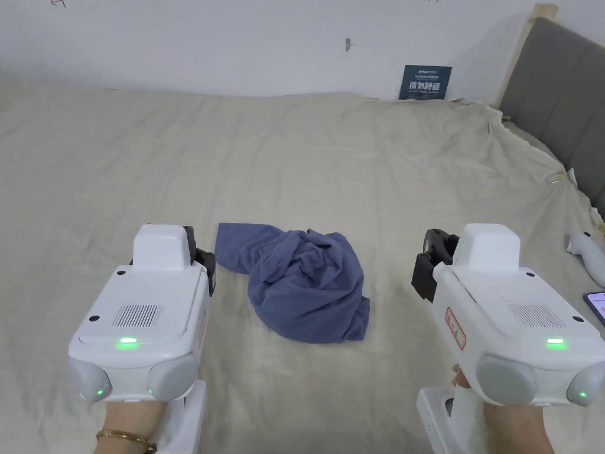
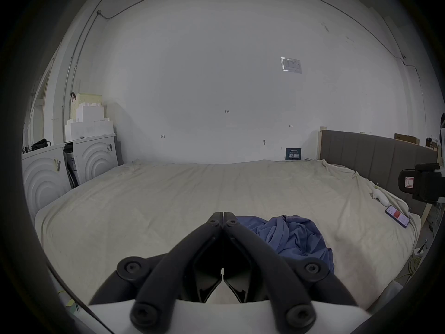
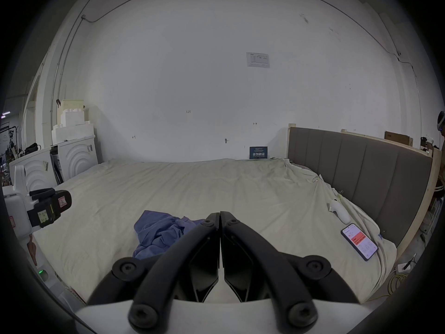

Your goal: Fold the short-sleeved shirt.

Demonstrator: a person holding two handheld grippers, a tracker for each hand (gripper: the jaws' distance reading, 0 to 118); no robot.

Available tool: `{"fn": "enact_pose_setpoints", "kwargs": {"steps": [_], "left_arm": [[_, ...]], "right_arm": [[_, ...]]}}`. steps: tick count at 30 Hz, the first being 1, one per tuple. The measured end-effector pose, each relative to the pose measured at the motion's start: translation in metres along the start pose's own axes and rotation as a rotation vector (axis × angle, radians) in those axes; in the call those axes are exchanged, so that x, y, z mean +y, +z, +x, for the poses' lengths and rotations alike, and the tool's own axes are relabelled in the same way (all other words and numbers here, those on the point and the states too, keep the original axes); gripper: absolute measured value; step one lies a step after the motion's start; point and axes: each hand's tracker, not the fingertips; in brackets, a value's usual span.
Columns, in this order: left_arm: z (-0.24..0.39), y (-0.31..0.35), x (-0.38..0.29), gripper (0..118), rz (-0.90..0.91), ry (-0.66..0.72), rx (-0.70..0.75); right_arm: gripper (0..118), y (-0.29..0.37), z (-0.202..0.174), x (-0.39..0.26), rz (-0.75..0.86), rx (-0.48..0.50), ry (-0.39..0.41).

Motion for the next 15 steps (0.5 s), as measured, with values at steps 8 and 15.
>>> {"fn": "enact_pose_setpoints", "kwargs": {"steps": [8,15], "left_arm": [[-0.002,0.002,0.004,0,0.001,-0.001,-0.008],[-0.005,0.004,0.008,0,0.01,0.007,-0.011]], "right_arm": [[5,-0.029,0.0,0.024,-0.111,0.02,0.061],[98,-0.093,0.01,0.039,-0.363,0.059,0.004]]}}
